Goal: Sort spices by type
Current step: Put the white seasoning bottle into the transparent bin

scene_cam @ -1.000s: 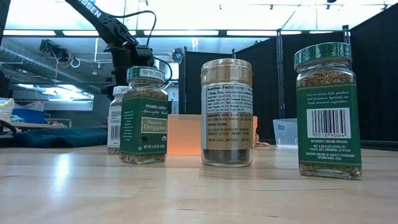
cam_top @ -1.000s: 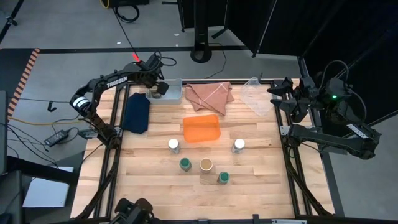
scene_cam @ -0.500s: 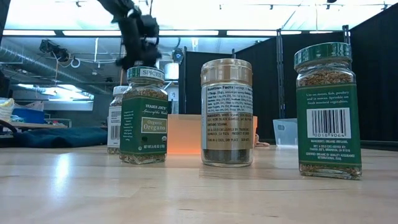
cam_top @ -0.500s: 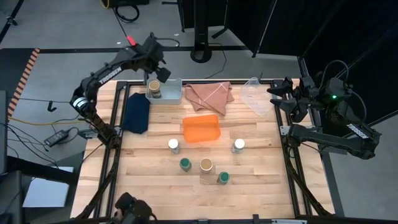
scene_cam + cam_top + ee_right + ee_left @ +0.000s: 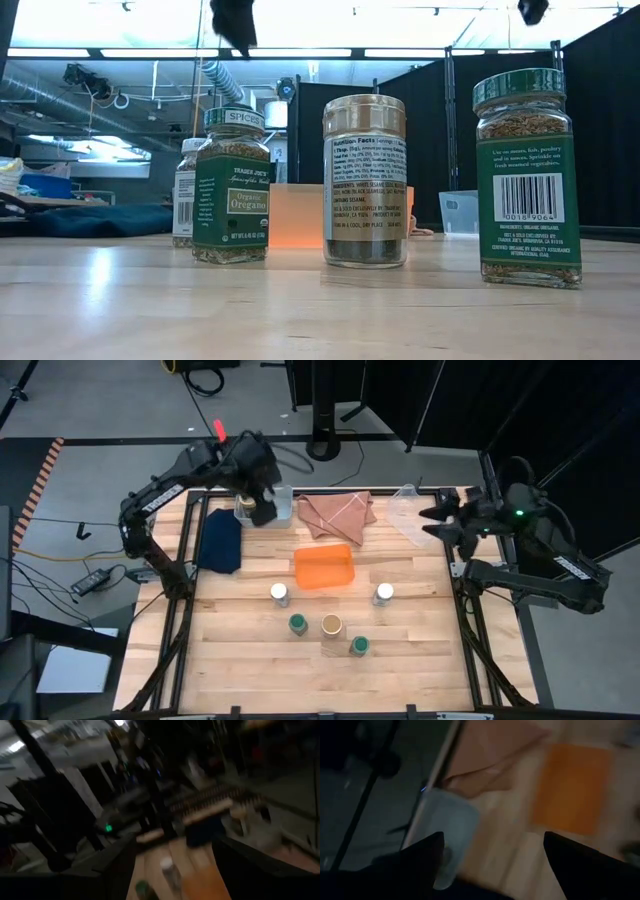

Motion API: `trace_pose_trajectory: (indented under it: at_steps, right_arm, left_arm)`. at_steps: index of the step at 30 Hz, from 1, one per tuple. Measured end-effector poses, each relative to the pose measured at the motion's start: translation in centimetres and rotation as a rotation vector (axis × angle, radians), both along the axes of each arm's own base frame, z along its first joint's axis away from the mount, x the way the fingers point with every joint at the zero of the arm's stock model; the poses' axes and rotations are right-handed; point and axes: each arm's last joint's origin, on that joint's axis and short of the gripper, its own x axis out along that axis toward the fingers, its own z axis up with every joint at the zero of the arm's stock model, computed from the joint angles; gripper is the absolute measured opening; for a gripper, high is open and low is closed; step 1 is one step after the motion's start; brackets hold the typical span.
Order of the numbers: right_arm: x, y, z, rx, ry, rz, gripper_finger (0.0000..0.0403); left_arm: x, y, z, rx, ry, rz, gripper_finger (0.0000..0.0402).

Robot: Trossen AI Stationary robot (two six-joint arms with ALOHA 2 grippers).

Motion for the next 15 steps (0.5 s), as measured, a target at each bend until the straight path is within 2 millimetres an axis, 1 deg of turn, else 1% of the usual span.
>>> trace_pose_trajectory:
  at_steps: [3, 5, 8, 11, 15]
  right_arm:
    - [1.1, -0.4, -0.7, 0.035, 0.068, 0.023, 0.0268]
    - [2.0, -0.5, -1.0, 0.026, 0.098, 0.053, 0.0268]
    - [3.4, -0.5, -1.5, -0.036, 0.150, 0.080, 0.0268]
    - [4.9, -0.4, -2.2, -0.123, 0.214, 0.064, 0.0267]
    - [7.0, 0.4, -3.2, -0.207, 0.299, 0.084, 0.0262]
  left_arm:
    - [0.6, -3.1, 0.8, -0.029, -0.053, -0.094, 0.0348]
    - [0.7, -5.1, 1.2, -0.030, -0.071, -0.156, 0.0348]
    - [0.5, -7.7, 1.7, -0.034, -0.097, -0.216, 0.0348]
    - [0.3, -10.0, 2.1, -0.039, -0.127, -0.259, 0.0348]
    - [0.1, -12.7, 2.2, -0.033, -0.141, -0.259, 0.0348]
